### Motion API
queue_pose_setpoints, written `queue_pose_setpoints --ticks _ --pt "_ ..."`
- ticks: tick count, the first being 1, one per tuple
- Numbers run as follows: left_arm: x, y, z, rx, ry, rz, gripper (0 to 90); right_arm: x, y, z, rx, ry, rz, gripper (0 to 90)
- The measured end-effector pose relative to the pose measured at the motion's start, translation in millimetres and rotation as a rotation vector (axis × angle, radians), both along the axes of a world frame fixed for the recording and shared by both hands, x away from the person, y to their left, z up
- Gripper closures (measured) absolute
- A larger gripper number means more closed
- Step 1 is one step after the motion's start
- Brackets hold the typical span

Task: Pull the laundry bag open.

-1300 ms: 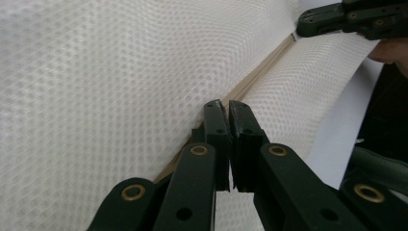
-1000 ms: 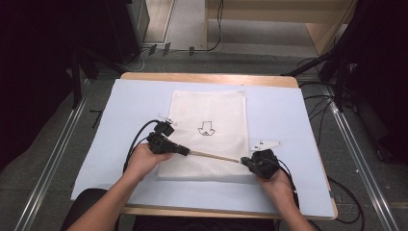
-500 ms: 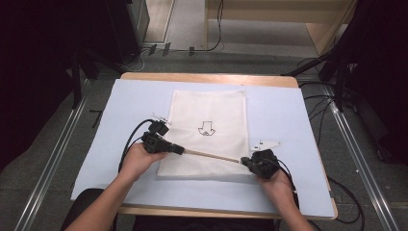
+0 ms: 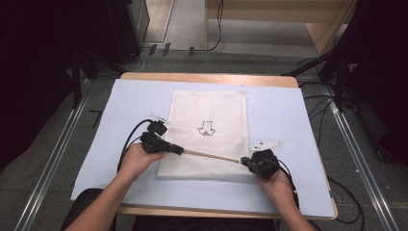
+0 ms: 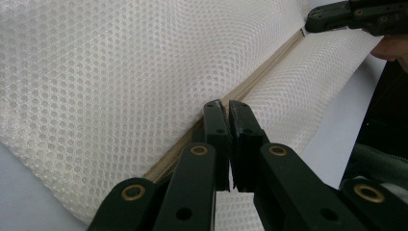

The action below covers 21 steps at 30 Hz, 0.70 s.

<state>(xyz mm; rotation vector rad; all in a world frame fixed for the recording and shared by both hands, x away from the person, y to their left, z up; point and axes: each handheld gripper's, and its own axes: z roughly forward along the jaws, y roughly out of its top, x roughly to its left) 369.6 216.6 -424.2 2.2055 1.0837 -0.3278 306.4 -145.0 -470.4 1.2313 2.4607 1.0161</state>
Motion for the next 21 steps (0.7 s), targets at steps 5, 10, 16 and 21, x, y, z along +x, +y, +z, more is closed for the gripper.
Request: queue_pose_setpoints --ticks 5,10,16,21 --pt "-0.4 0.3 0.7 0.027 -0.017 0.003 88.8 -0.1 -0.2 0.2 0.000 0.002 -0.002 90.0" --pt "0.3 9.5 2.0 0.000 -0.006 0.023 88.8 -0.1 -0.5 0.3 -0.001 0.002 -0.001 90.0" --pt "-0.8 14.0 3.0 0.010 -0.010 0.025 88.8 -0.4 -0.2 0.4 -0.006 0.000 -0.001 90.0" --pt "-1.4 18.3 3.2 0.010 -0.008 0.037 88.8 -0.4 -0.8 0.3 -0.004 0.001 -0.001 90.0"
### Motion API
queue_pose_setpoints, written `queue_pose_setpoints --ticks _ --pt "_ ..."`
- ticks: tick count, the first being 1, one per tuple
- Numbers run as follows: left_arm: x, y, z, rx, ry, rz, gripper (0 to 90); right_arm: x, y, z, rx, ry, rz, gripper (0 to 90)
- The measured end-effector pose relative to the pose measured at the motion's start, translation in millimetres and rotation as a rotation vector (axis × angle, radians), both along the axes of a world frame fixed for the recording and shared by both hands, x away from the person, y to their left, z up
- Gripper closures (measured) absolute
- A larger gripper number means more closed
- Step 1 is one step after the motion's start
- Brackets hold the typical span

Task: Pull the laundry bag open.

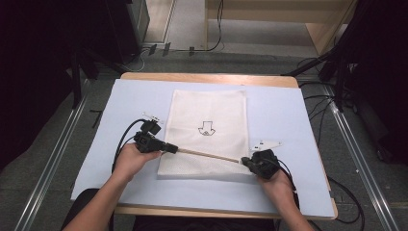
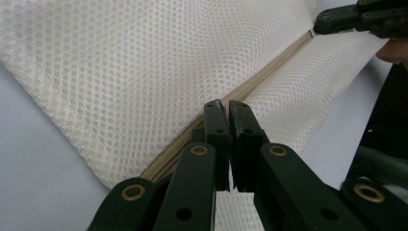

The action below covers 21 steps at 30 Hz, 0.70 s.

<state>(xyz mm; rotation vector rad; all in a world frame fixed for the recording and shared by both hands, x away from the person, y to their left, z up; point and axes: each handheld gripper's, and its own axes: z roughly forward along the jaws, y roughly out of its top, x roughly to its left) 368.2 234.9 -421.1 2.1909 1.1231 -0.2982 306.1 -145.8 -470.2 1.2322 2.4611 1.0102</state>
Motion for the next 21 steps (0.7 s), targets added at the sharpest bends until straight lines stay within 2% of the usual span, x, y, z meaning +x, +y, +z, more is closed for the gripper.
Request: queue_pose_setpoints --ticks 2,5,7,16,21 --pt "0.0 3.6 0.9 0.006 -0.003 0.005 88.8 -0.2 -0.2 0.1 -0.001 0.002 -0.002 90.0" --pt "0.7 15.0 2.8 0.008 -0.010 0.043 88.8 -0.2 -0.5 0.2 -0.002 0.003 -0.003 90.0" --pt "0.5 21.6 2.7 -0.003 -0.005 0.053 88.8 -0.2 -0.4 0.2 -0.002 0.003 -0.003 90.0" --pt "-1.1 22.8 3.7 -0.003 -0.007 0.042 88.7 -0.3 0.2 0.2 -0.005 -0.002 -0.003 90.0" --pt "-0.5 26.9 4.0 0.002 -0.010 0.057 88.7 -0.3 -0.2 0.2 -0.003 0.001 -0.003 90.0"
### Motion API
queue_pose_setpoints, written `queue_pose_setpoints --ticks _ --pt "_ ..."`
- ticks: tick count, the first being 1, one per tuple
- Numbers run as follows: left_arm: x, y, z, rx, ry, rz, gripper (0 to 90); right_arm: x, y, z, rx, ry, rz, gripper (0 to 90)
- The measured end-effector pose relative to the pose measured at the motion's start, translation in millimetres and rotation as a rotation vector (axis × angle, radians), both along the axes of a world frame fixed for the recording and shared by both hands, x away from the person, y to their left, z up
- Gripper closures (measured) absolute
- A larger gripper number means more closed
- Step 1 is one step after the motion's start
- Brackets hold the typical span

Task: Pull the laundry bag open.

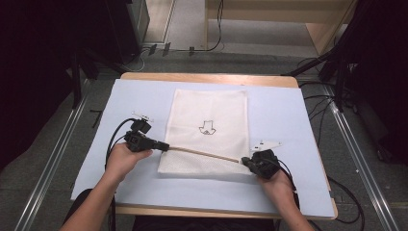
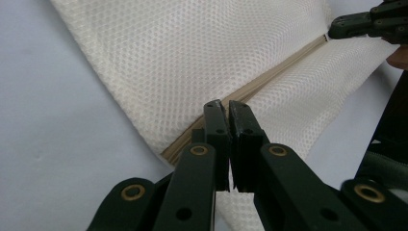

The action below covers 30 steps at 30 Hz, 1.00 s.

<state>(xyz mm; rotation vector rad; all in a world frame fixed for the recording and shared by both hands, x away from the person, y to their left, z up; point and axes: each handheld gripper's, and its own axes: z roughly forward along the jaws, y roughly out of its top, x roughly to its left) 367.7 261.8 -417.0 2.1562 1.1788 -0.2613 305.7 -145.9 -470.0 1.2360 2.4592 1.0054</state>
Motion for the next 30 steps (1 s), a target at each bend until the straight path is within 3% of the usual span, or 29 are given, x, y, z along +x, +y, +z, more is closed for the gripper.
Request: queue_pose_setpoints --ticks 17,30 --pt "-2.4 26.8 -2.3 0.004 0.018 0.061 88.7 3.6 -1.0 0.8 -0.003 0.010 0.022 90.0" --pt "-4.1 27.5 -6.8 0.026 0.033 0.066 88.6 5.1 -0.8 1.4 -0.002 0.024 0.028 90.0"
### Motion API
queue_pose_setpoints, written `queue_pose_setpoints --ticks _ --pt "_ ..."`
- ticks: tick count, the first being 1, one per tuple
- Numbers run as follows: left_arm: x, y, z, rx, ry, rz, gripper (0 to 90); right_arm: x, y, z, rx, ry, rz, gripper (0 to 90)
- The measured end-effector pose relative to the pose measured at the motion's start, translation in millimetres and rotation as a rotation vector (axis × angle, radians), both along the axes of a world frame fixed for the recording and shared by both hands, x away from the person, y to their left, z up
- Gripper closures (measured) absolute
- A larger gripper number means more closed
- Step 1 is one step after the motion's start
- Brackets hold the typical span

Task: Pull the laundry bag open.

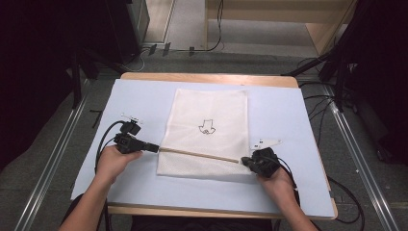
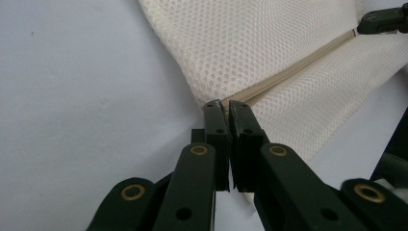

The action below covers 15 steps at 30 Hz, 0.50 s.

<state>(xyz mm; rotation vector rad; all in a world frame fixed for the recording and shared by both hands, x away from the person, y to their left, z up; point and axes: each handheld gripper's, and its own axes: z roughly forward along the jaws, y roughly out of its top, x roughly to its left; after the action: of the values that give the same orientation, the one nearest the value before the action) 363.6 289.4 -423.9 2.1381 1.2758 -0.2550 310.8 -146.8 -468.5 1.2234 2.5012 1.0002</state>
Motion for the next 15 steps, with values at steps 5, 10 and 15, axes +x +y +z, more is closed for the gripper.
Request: queue_pose_setpoints --ticks 5,10,15 --pt "-0.5 -0.3 -2.5 0.001 0.012 -0.008 88.4 2.1 -1.7 0.7 0.010 0.020 0.002 90.0" --pt "-1.4 -1.9 -6.4 0.007 0.028 -0.020 88.2 4.1 -4.1 0.8 0.028 0.036 0.009 90.0" --pt "-2.7 -2.6 -7.1 -0.002 0.028 -0.022 87.6 5.5 -7.3 1.9 0.054 0.048 0.030 84.7"
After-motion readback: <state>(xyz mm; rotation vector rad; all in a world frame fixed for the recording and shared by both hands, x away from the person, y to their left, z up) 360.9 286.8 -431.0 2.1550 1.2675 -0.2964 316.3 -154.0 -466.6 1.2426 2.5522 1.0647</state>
